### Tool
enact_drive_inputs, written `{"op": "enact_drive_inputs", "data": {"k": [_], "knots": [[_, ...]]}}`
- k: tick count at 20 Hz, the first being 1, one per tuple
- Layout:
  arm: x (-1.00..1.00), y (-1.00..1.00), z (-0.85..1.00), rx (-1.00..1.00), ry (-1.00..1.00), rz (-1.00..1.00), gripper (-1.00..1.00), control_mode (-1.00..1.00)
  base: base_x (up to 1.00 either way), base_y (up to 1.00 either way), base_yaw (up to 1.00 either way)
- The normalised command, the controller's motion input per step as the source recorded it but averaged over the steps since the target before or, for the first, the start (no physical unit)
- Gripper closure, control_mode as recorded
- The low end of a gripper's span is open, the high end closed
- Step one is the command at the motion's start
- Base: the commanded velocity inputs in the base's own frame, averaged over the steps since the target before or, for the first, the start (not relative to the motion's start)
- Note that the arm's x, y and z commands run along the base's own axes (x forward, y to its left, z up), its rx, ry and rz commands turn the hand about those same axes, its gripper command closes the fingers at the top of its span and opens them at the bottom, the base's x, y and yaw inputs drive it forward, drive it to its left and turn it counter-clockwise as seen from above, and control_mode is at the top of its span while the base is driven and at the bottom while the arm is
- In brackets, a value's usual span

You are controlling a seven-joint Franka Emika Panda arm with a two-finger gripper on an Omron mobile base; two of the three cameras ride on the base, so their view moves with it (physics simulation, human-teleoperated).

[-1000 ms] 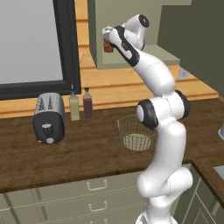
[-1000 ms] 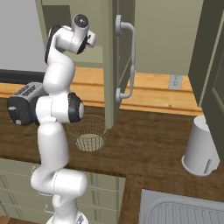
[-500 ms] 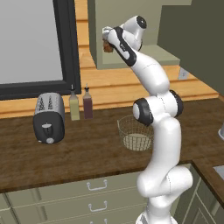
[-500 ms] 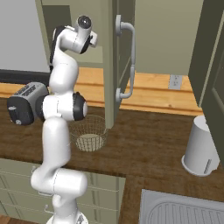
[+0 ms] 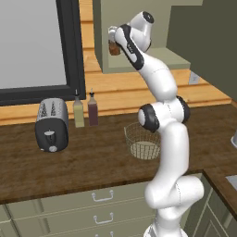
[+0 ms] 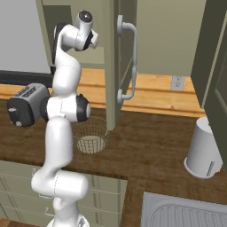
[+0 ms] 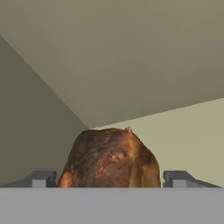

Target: Open the cabinet, pick up the bread from the cabinet and place it in the basket. Then move the basket to the dining counter.

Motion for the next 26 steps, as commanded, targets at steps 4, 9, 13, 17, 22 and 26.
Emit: {"op": "enact_drive_inputs", "data": {"k": [4,9,13,17,22,26], "knots": [[0.00,0.00,-0.17,0.00,0.01,0.00,1.00,-1.00,0.00,0.00,0.00],[0.00,0.00,0.00,0.00,0.00,0.00,1.00,-1.00,0.00,0.00,0.00],[-0.02,-0.14,-0.07,0.00,-0.06,0.00,1.00,-1.00,0.00,0.00,0.00],[-0.11,-0.20,-0.13,0.00,-0.19,0.00,1.00,-1.00,0.00,0.00,0.00],[-0.03,-0.11,-0.23,0.03,-0.25,0.00,1.00,-1.00,0.00,0.00,0.00],[-0.02,-0.08,-0.33,0.06,-0.29,0.00,1.00,-1.00,0.00,0.00,0.00]]}}
